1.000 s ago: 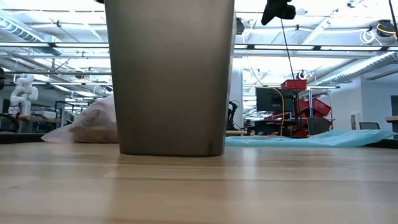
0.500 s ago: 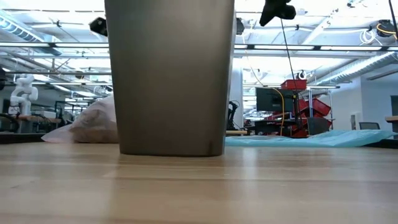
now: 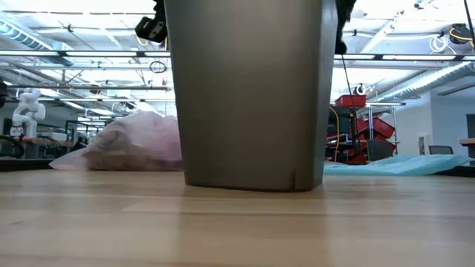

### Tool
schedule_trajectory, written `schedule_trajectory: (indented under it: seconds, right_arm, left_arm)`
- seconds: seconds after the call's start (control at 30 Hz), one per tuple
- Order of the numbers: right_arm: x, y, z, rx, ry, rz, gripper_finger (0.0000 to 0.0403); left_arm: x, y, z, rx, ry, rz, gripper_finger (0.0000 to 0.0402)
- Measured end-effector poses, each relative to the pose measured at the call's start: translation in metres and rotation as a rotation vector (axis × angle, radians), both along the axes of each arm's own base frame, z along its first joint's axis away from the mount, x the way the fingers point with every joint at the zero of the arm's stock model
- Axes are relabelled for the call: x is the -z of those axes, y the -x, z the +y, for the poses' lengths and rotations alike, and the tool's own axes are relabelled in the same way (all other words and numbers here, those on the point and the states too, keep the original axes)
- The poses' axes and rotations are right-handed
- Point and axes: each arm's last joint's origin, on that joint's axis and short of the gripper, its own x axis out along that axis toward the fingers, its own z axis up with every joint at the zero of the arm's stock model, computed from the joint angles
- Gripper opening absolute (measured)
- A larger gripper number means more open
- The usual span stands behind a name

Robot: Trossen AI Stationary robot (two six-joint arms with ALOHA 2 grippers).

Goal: Place trash/remove bag and relplace
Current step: Adjust the trash bin, then insert the new trash bag into the trash bin

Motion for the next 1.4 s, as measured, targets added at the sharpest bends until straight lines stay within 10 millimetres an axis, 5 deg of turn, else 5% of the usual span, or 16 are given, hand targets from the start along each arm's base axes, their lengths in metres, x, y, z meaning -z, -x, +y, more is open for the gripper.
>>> schedule_trajectory:
  seconds: [0.2, 0.57, 0.87, 1.0, 1.4]
  right_arm:
    - [0.053, 0.014, -0.027, -0.024, -0.001, 0.094, 0.0056]
    - [0.114, 0.016, -0.061, 0.001, -0.027, 0.283, 0.02]
    - [0.174, -0.003, -0.087, -0.082, -0.097, 0.373, 0.0205]
    - [0.181, -0.009, -0.093, -0.105, -0.086, 0.383, 0.0195]
    - [0.163, -0.021, -0.104, -0.081, -0.016, 0.312, 0.018]
  left_arm:
    - [-0.011, 0.007, -0.013, -0.031, 0.003, -0.037, 0.0]
    - [-0.093, 0.037, -0.012, -0.113, -0.116, -0.476, 0.0]
    - [-0.105, 0.042, -0.013, -0.091, -0.147, -0.58, 0.0]
    - [-0.105, 0.042, -0.013, -0.091, -0.147, -0.579, 0.0]
    - [-0.11, 0.05, -0.013, -0.09, -0.146, -0.599, 0.0]
